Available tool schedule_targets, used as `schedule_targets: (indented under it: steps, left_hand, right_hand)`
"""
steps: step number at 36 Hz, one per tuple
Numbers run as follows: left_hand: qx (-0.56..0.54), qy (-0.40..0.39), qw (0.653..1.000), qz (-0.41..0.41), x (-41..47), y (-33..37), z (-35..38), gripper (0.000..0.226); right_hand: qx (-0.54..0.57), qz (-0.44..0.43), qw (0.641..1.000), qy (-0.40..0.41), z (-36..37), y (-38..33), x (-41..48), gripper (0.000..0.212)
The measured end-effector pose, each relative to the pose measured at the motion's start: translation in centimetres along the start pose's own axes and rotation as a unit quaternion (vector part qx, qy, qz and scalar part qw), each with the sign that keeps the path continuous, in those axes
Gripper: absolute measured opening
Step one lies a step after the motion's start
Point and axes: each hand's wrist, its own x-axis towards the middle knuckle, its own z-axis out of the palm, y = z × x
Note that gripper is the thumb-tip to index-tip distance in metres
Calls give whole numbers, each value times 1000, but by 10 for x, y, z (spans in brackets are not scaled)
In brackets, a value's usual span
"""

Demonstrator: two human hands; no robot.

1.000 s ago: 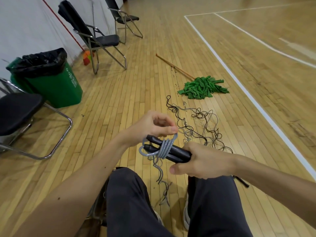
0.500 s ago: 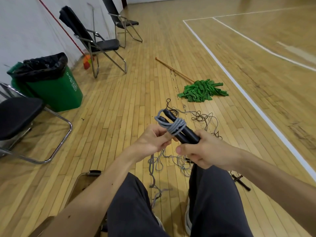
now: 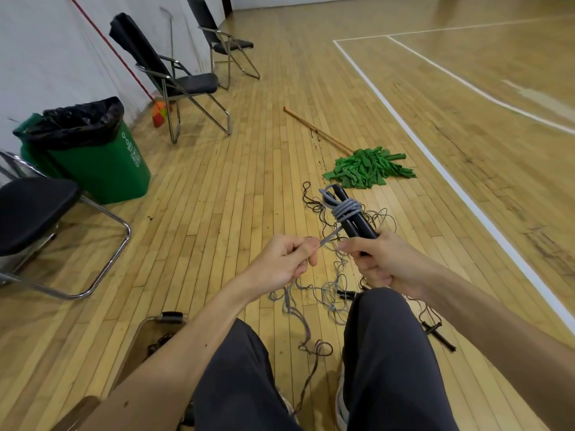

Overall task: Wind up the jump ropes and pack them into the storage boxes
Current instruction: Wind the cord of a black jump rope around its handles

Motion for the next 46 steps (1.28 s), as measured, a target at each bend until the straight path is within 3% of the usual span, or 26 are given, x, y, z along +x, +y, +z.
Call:
schedule_targets:
  steps: [9,15,22,29,33,39,46]
  left_hand:
    - [100,-26,994,-40,-3,-10,-3,41]
    - [248,-9,969,10,-8,-6,-8,40]
    - [534,-5,841,86,-7,21,-17,33]
    - [646,-27,740,185,-4,51,-26,40]
    - [676,-31,704,214,-4,61,-31,45]
    - [683,-49,692,229,-2,71,-30,48]
    - [624,-41,738,253,8,71,-38,46]
  right_hand:
    - [0,47,998,49,-19,16,24,37]
    - [-42,71,994,68,-24,26,35,37]
    - [-79,101,990,55,-15,33,42,29]
    - [-160,161,973,-31,-2,33,42,19]
    - [-197,176,961,-76,2,30,40,20]
    - [-245,199,942,-114,11,28,39,24]
    - [-291,215,915,-180,25,24,27,27]
